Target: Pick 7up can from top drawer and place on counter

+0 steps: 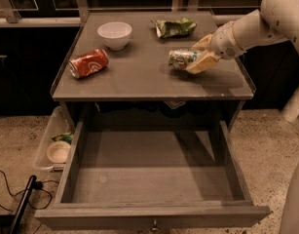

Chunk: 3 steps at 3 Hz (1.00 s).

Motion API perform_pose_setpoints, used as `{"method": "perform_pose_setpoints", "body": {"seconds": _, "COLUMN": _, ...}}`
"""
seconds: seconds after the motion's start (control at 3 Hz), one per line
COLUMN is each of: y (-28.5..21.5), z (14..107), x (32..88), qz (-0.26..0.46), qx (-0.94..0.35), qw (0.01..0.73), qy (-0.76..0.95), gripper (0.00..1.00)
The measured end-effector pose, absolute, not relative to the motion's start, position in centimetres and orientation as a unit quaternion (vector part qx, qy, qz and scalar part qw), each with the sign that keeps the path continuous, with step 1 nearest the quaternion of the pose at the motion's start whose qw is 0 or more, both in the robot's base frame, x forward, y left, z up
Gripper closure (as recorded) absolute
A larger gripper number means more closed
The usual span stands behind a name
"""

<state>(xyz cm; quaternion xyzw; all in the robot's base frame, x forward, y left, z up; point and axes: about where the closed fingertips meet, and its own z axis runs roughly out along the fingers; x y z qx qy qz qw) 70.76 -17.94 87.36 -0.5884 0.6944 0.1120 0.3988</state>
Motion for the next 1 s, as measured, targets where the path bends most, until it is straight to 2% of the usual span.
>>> {"method": "perform_pose_setpoints", "body": {"seconds": 0.33, "y": -17.94, "z": 87.36, "x": 70.76, "qz": 0.112, "qx": -0.588, "qw": 0.399, "qy": 0.694, "gripper": 0.13}}
{"method": "perform_pose_setpoints", "body": {"seconds": 0.67, "y": -17.94, "z": 87.35, "x": 70.76, "qz": 0.112, "qx": -0.588, "qw": 0.399, "qy": 0.694, "gripper": 0.0}}
{"method": "perform_pose_setpoints", "body": {"seconds": 1.0, "y": -17.93, "z": 87.35, "x": 70.76, "qz": 0.112, "qx": -0.588, "qw": 0.399, "qy": 0.694, "gripper": 0.0}}
